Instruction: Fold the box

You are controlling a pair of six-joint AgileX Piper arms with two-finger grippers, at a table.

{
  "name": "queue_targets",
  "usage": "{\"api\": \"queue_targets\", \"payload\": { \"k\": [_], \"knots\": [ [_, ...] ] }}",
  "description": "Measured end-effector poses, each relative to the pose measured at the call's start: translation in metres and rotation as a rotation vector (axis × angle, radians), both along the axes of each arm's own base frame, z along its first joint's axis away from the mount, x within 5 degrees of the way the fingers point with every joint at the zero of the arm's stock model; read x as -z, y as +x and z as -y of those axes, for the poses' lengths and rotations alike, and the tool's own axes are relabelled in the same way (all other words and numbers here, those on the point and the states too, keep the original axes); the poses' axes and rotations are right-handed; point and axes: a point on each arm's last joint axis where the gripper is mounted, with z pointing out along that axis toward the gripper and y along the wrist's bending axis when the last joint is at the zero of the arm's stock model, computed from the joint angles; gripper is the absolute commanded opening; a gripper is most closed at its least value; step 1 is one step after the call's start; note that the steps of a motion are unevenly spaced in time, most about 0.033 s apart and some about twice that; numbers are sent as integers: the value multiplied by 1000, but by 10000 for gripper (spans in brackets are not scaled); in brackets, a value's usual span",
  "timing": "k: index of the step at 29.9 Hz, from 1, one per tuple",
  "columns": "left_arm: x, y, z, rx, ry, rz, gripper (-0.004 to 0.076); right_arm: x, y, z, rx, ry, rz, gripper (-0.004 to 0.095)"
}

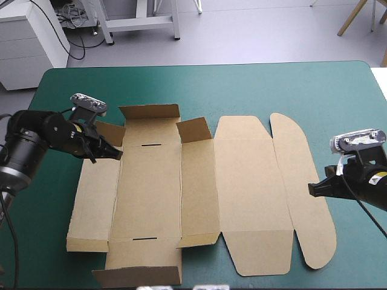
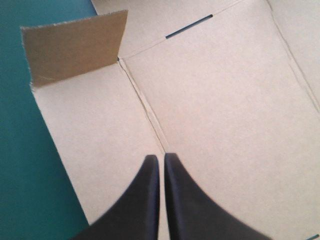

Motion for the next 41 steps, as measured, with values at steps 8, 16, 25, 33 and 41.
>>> {"api": "queue_targets", "payload": {
  "k": [8, 16, 25, 33, 41],
  "knots": [
    [9, 7, -79, -178, -215, -91, 19, -1, 1, 0, 5, -2, 16, -19],
    [-4, -12, -159, -430, -445, 83, 10, -2, 3, 1, 11, -10, 36, -19],
    [-5, -34, -200, -648, -493, 118, 7, -2, 3, 4, 19, -42, 45, -19],
    [-1, -38, -203, -668, -435, 82, 161, -2, 3, 4, 21, -49, 46, -19],
    [3, -42, -207, -721, -398, 39, 664, -2, 3, 4, 20, -46, 46, -19]
  ]
}}
